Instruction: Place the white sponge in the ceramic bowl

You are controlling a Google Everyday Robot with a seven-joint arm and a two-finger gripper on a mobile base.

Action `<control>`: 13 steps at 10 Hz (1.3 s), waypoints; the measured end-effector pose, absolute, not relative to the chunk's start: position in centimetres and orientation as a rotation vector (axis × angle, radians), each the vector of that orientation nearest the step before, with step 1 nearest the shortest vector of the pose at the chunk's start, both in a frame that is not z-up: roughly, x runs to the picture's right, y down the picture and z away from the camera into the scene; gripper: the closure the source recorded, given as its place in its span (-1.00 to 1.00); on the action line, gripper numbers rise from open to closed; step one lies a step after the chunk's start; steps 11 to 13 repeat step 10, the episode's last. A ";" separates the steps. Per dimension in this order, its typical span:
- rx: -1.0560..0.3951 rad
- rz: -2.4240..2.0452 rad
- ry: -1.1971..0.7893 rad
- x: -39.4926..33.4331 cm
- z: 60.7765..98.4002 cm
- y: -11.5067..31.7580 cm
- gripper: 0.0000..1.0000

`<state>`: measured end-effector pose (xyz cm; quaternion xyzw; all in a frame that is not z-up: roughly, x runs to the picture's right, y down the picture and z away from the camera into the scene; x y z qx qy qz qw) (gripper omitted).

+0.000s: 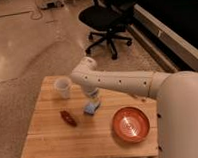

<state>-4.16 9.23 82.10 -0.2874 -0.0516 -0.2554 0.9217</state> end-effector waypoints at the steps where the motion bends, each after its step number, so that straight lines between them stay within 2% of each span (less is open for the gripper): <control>1: -0.589 -0.522 -0.103 -3.7 81.5 9.1 0.24; 3: -0.583 -0.525 -0.103 -4.2 81.3 8.2 0.24; 7: -0.573 -0.526 -0.113 -4.5 84.9 10.2 0.24; 13: -0.566 -0.536 -0.107 -4.6 83.4 10.8 0.24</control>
